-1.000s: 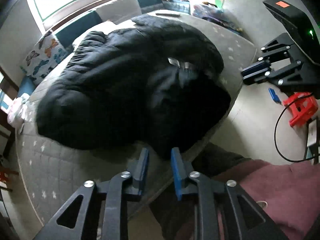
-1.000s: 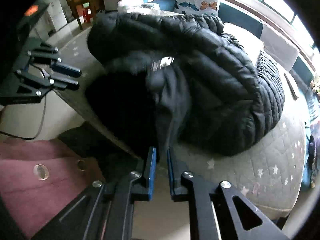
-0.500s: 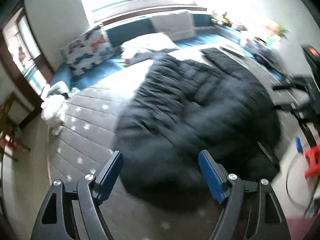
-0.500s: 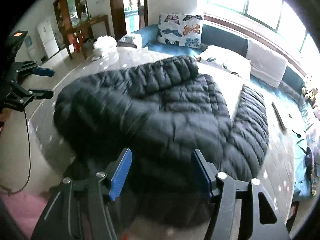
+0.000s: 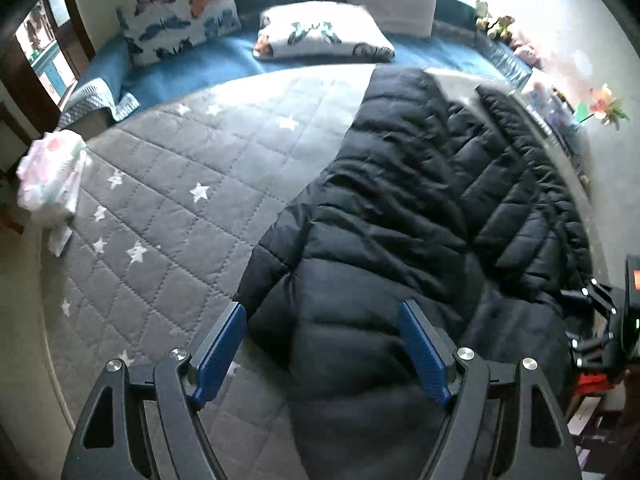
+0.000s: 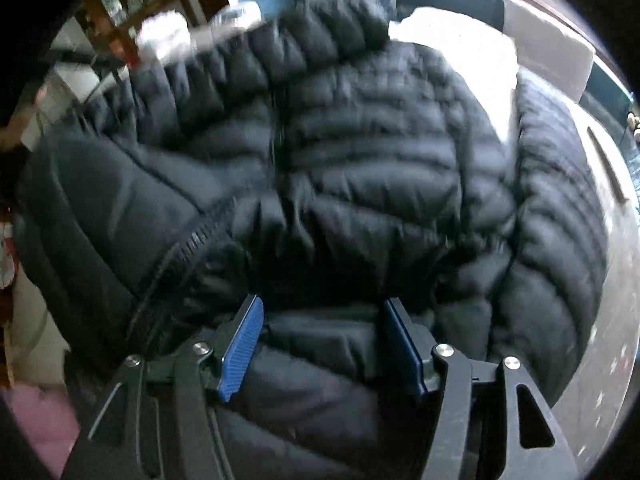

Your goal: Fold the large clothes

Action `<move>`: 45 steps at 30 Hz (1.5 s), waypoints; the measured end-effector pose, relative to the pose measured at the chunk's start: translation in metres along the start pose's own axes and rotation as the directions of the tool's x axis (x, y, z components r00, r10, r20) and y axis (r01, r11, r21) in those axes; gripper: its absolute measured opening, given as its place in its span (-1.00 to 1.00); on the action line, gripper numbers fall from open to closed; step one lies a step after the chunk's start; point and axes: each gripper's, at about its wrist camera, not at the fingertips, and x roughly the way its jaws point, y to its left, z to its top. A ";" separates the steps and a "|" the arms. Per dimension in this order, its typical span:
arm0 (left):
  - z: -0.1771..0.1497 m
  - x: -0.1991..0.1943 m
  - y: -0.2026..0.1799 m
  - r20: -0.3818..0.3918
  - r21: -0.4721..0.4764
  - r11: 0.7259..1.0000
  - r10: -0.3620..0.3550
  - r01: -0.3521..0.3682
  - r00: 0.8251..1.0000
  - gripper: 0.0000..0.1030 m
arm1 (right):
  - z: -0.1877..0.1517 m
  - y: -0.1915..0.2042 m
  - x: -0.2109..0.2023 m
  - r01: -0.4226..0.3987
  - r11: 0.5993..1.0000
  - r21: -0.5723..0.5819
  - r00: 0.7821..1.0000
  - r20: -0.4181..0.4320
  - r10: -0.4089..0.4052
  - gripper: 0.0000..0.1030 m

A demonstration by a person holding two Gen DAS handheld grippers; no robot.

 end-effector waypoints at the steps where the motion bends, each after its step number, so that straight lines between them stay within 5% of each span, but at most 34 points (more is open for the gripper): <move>1: 0.005 0.011 0.001 -0.020 -0.003 1.000 -0.010 0.010 1.000 0.62 | -0.003 0.002 0.002 0.013 1.000 -0.019 1.000 -0.004 -0.013 0.32; 5: 0.020 0.049 0.009 -0.072 -0.095 0.991 -0.100 0.093 0.992 0.62 | -0.006 0.007 0.000 0.035 0.998 -0.052 0.999 0.001 -0.035 0.32; 8: 0.022 0.060 0.014 -0.039 -0.150 0.974 -0.178 0.170 0.983 0.52 | -0.007 0.006 0.000 0.027 0.998 -0.053 1.000 -0.007 -0.028 0.32; 10: 0.015 0.056 0.005 -0.009 -0.112 0.981 -0.162 0.160 0.987 -0.40 | -0.006 0.006 -0.002 0.028 0.998 -0.054 1.000 -0.011 -0.028 0.32; 13: 0.002 0.044 -0.004 0.040 -0.096 0.990 -0.096 0.100 0.995 -0.68 | 0.002 0.007 -0.004 0.030 0.998 -0.056 0.999 -0.015 -0.031 0.32; 16: -0.017 0.018 -0.001 0.107 -0.138 0.990 -0.016 0.030 0.994 -0.75 | 0.010 0.007 -0.008 0.040 0.998 -0.049 0.999 -0.005 -0.040 0.32; 19: -0.046 -0.024 0.006 0.199 -0.193 0.975 0.151 -0.112 0.968 -0.76 | 0.011 0.007 -0.019 0.052 0.998 -0.045 0.998 0.022 -0.051 0.32; 24: -0.111 -0.085 0.047 0.254 -0.377 0.902 0.321 -0.213 0.912 -0.78 | 0.012 0.007 -0.041 0.046 0.998 -0.039 0.996 0.083 -0.042 0.32; 28: -0.166 -0.079 0.081 0.114 -0.394 0.884 0.317 -0.250 0.942 -0.57 | 0.018 0.002 -0.061 0.027 0.999 -0.037 0.989 0.146 -0.022 0.32; 30: -0.184 -0.068 0.086 0.036 -0.382 0.899 0.248 -0.216 0.968 -0.56 | 0.027 -0.005 -0.069 0.007 1.000 -0.026 0.986 0.166 -0.002 0.32; 34: -0.199 -0.078 0.084 -0.030 -0.343 0.920 0.192 -0.190 0.981 -0.45 | 0.048 -0.026 -0.080 -0.031 0.999 0.031 0.979 0.201 0.024 0.32; 39: -0.201 -0.128 0.072 -0.002 -0.283 0.922 0.276 -0.265 0.961 -0.06 | 0.071 -0.055 -0.074 0.022 0.997 0.072 0.981 0.189 -0.035 0.32; 41: -0.191 -0.147 0.072 0.002 -0.300 0.909 0.304 -0.289 0.953 -0.06 | 0.078 -0.065 -0.067 0.017 0.996 0.093 0.985 0.172 -0.033 0.32; 44: -0.182 -0.162 0.068 0.068 -0.348 0.926 0.178 -0.144 0.982 0.06 | 0.088 -0.077 -0.053 0.015 0.993 0.120 0.987 0.157 -0.034 0.32; 45: -0.177 -0.160 0.063 0.090 -0.354 0.932 0.121 -0.082 0.989 0.25 | 0.093 -0.080 -0.047 0.017 0.992 0.126 0.988 0.152 -0.036 0.32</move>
